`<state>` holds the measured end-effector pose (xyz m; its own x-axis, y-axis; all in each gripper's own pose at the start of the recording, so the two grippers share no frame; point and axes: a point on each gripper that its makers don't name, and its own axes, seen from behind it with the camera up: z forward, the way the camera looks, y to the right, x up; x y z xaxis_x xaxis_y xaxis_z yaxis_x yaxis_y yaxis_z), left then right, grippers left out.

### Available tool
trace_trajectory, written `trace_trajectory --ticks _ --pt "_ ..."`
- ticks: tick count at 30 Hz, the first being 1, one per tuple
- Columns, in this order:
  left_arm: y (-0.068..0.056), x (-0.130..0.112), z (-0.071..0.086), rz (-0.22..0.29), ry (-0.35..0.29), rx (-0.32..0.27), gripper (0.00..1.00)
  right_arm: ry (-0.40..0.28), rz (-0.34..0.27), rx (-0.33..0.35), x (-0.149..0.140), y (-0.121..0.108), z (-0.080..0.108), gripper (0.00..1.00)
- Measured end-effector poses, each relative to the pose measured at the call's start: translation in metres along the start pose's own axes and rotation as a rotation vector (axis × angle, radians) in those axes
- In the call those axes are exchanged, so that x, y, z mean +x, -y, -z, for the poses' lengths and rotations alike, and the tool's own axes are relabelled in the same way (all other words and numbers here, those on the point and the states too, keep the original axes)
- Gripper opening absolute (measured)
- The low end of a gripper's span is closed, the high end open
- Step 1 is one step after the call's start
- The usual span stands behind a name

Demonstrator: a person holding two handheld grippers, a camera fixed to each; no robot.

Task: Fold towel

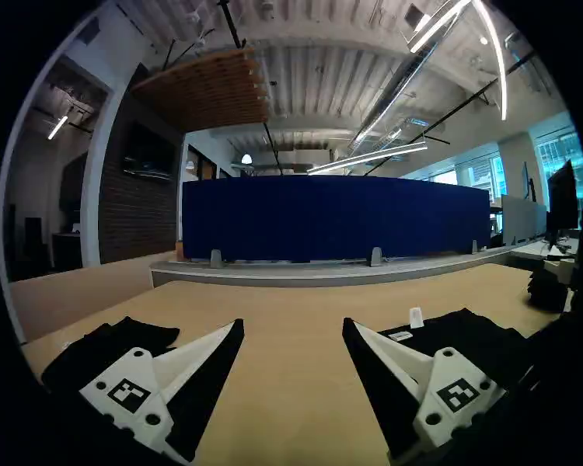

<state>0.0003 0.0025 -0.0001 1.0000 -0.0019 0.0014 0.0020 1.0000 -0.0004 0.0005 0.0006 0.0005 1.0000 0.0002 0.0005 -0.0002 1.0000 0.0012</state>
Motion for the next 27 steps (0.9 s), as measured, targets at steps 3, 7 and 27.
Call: trace_trajectory --ticks 3,7,27 --pt "0.001 -0.003 0.0 0.0 0.007 0.005 0.94 0.004 -0.002 0.006 0.002 -0.001 -0.002 1.0" --pt "0.002 0.0 -0.002 0.002 0.023 0.013 0.94 0.01 -0.011 0.003 0.009 0.002 -0.002 1.0" --pt "0.01 0.15 0.011 -0.019 0.029 0.017 0.94 0.013 -0.016 -0.031 0.158 -0.004 0.005 1.0"
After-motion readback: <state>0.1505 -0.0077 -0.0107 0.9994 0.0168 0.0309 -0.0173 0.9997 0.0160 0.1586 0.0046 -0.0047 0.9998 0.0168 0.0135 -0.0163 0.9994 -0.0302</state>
